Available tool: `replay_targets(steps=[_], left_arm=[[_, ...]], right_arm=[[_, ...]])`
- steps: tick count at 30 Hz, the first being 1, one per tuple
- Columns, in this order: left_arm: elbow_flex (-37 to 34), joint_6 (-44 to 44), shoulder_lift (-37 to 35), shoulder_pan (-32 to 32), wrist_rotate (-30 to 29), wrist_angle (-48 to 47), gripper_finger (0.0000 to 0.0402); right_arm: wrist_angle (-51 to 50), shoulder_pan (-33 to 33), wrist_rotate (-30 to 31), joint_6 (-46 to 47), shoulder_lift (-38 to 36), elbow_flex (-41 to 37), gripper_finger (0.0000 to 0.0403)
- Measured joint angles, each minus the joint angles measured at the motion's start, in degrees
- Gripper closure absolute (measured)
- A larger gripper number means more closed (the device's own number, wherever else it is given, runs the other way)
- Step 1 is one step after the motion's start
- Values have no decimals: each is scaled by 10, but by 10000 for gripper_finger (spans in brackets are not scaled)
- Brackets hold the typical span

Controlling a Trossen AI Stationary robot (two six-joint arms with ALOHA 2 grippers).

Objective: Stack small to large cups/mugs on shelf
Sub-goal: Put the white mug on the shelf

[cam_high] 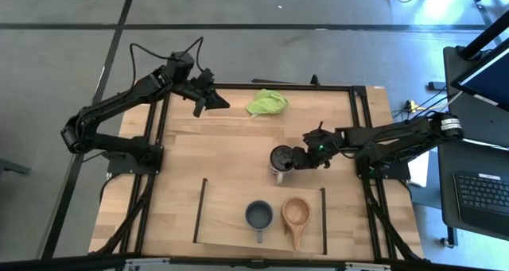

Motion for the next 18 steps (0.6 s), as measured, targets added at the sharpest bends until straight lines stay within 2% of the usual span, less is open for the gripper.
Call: replay_targets(steps=[15,18], left_arm=[[0,0,0,5,0,-3,392],[0,0,0,12,1,-6,392]], right_arm=[[149,0,-12,0,119,1,385],[152,-3,-13,-7,135,13,385]])
